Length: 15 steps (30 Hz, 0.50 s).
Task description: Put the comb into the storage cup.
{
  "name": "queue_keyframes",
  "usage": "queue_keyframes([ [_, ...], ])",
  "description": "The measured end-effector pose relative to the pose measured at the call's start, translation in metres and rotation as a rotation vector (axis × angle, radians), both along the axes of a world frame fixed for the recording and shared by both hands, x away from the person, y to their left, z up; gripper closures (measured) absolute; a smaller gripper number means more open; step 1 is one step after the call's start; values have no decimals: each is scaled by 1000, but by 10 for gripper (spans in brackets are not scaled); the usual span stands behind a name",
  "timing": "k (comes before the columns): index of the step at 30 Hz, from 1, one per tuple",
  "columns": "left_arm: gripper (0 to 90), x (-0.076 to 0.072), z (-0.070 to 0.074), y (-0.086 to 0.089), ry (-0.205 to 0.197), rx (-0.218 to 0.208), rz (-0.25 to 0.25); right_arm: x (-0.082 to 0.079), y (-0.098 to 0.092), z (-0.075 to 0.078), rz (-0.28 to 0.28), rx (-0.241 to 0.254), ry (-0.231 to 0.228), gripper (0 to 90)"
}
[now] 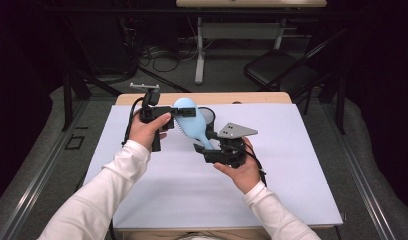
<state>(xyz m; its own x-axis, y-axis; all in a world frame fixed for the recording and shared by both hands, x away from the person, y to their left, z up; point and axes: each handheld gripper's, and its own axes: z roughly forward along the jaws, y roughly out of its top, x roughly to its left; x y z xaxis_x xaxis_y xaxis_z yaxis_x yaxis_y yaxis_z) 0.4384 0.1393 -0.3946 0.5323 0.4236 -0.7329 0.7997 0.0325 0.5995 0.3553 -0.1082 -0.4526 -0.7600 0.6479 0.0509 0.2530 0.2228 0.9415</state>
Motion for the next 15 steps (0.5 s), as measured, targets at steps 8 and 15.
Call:
queue_keyframes([
  [8, 493, 0, 0, 0, 0, -2, 1, 0, 1, -1, 7, 6, 5, 279],
  [15, 493, 0, 0, 0, -2, 1, 2, 2, -1, 0, -24, -4, -11, 152],
])
